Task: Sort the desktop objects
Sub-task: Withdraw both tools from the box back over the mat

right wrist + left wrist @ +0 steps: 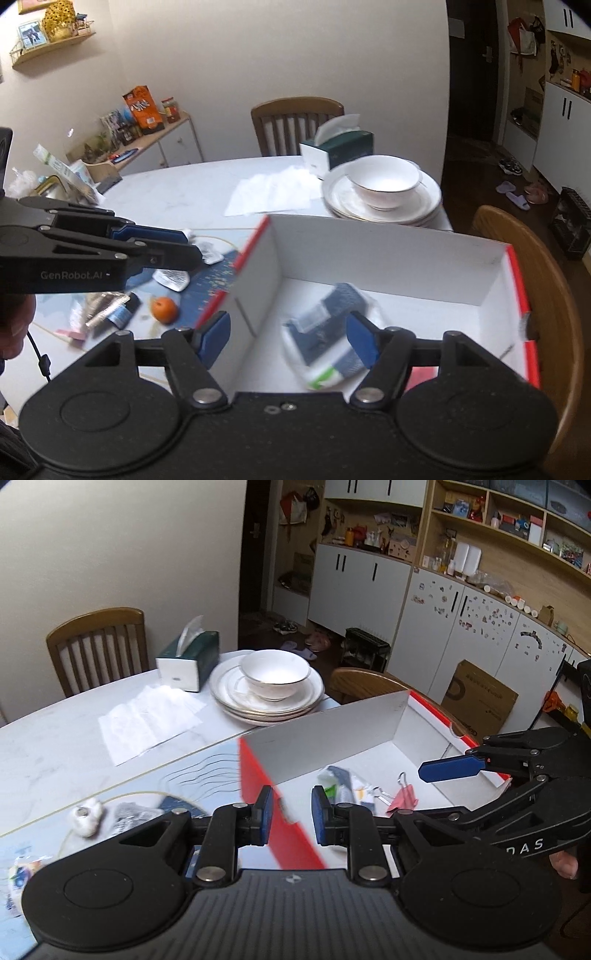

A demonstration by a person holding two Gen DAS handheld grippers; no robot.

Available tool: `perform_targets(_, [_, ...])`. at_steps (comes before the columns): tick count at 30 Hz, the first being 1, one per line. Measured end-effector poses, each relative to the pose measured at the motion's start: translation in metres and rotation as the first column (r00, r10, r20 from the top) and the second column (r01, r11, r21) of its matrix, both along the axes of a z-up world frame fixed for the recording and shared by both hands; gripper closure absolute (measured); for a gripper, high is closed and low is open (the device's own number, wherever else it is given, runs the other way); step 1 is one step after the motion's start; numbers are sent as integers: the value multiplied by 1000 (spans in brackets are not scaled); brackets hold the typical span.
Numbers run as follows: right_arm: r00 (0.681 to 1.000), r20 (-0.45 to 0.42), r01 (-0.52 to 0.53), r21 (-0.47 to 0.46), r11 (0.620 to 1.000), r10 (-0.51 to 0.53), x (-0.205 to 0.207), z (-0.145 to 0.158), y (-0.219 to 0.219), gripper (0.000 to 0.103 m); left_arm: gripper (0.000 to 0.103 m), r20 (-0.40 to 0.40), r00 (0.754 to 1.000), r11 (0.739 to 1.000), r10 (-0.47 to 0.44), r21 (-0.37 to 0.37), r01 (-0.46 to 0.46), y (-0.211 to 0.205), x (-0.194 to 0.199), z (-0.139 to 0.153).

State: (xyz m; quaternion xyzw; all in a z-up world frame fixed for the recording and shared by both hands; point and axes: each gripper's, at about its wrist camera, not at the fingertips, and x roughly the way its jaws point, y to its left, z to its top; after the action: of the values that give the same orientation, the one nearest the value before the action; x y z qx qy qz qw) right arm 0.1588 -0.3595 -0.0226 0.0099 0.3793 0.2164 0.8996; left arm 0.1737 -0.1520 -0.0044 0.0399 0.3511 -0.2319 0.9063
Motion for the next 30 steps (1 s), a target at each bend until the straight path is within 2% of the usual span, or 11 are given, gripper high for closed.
perform_targets(4, [1000, 8, -3, 12, 1000, 3, -3, 3, 21, 32, 79, 9, 1000, 1000, 18, -3, -18, 26, -8, -1])
perform_targets(7, [1000, 11, -5, 9, 1000, 4, -5, 3, 38, 32, 65, 11, 1000, 1000, 26, -10, -26, 44, -14, -2])
perform_targets(9, [1000, 8, -5, 9, 1000, 5, -7, 2, 49, 32, 37, 23, 999, 999, 34, -11, -34, 55, -18, -4])
perform_targets(13, [1000, 2, -8, 3, 1000, 8, -10, 1, 68, 32, 36, 41, 998, 999, 41, -1, -41, 73, -26, -5])
perform_targets(21, [1000, 4, -4, -5, 1000, 4, -16, -1, 101, 32, 20, 39, 998, 998, 54, -16, -53, 112, -32, -8])
perform_targets(25, [1000, -1, -6, -8, 1000, 6, -17, -3, 117, 32, 19, 37, 998, 998, 54, -22, -53, 126, -33, -11])
perform_targets(27, [1000, -6, -4, -8, 1000, 4, -17, -4, 124, 32, 13, 35, 998, 998, 53, -28, -52, 133, -35, -12])
perform_targets(30, [1000, -14, -3, -11, 1000, 3, -17, -8, 135, 32, 12, 36, 998, 998, 60, -31, -59, 146, -38, -16])
